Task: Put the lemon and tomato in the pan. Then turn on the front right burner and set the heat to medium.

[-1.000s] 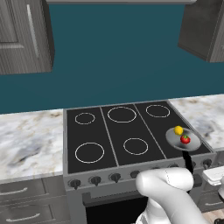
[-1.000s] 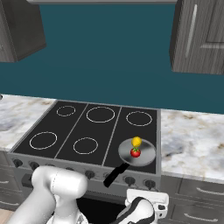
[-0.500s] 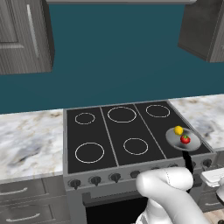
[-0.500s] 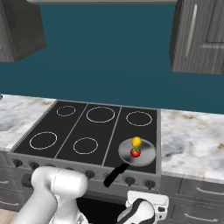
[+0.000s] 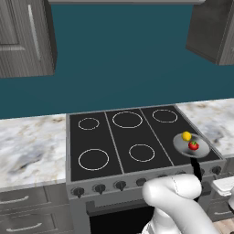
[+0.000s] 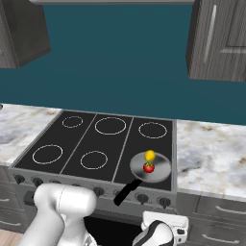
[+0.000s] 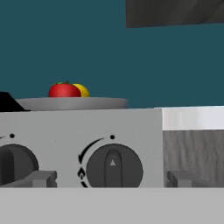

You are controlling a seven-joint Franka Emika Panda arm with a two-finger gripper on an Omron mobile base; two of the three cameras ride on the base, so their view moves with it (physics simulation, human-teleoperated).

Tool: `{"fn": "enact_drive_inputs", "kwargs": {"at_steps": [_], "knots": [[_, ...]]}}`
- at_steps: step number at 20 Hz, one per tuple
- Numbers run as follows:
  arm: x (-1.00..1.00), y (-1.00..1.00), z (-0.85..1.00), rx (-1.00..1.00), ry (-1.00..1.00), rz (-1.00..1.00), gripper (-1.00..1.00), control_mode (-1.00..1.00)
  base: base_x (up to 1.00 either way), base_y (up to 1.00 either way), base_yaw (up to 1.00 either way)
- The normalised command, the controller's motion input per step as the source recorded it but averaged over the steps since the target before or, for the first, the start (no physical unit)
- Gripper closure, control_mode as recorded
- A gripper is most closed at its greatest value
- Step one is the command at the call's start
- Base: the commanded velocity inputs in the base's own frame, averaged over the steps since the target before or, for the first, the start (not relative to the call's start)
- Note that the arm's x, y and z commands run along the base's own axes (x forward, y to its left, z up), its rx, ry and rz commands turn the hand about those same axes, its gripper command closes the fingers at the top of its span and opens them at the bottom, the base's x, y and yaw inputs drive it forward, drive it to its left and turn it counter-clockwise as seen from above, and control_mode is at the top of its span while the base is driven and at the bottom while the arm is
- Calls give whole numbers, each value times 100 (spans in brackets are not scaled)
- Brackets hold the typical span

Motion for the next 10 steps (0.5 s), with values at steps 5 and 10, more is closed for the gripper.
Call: {"fn": "enact_drive_inputs", "kwargs": {"at_steps": [5, 10], "knots": [[10, 0, 0, 0, 0, 0, -100, -100, 0, 0, 0], [15, 3, 0, 0, 0, 1, -100, -100, 0, 0, 0]]}}
